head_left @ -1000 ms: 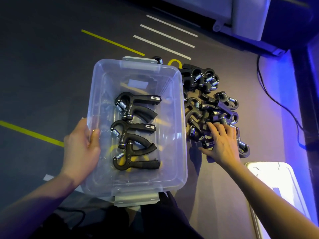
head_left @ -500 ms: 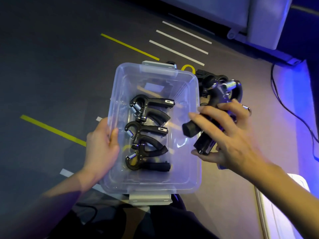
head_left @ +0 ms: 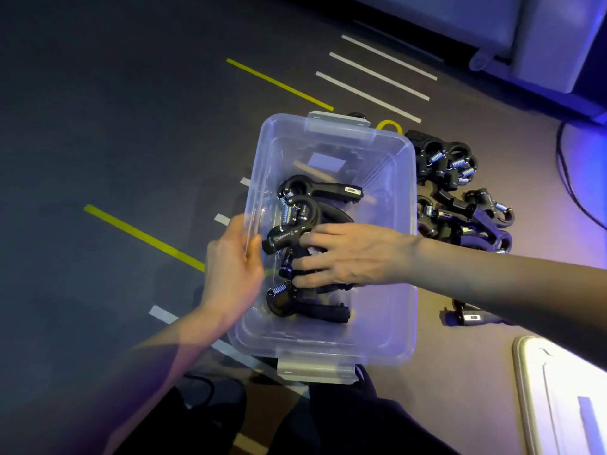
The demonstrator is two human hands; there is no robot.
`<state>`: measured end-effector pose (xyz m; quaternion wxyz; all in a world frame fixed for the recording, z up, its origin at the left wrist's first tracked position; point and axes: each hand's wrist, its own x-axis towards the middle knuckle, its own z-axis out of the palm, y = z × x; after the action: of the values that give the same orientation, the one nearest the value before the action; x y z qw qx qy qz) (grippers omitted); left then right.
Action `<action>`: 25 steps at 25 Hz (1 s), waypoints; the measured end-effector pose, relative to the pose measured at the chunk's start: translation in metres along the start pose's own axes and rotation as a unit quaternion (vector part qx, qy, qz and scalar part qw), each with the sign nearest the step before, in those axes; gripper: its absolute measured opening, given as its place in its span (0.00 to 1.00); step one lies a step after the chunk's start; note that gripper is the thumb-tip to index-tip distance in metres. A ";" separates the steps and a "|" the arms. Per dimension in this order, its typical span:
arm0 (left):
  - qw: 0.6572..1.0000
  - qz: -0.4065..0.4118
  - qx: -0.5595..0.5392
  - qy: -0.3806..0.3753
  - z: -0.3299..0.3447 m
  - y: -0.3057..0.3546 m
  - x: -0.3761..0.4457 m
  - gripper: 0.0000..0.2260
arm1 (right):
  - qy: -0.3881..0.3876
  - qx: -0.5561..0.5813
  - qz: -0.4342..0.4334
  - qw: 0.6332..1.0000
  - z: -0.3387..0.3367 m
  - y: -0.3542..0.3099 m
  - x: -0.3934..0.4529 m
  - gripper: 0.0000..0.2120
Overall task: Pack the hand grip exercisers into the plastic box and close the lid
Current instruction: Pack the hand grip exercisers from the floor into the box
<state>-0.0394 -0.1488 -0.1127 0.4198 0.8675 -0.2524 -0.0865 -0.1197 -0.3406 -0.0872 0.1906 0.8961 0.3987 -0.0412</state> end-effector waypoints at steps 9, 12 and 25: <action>1.000 0.004 0.001 0.002 0.000 -0.002 -0.001 0.04 | -0.156 0.059 -0.016 0.986 0.060 -0.009 0.026 0.21; 1.000 -0.001 0.002 0.003 0.000 -0.001 0.000 0.07 | -0.244 0.116 0.026 0.962 0.050 -0.016 0.023 0.29; 1.000 -0.005 0.015 -0.001 -0.001 0.000 0.001 0.05 | -0.148 0.379 0.575 0.710 0.053 -0.063 0.065 0.45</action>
<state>-0.0381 -0.1486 -0.1124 0.4057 0.8750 -0.2498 -0.0857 -0.1174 -0.2760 -0.1704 -0.1216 0.9317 -0.2755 -0.2032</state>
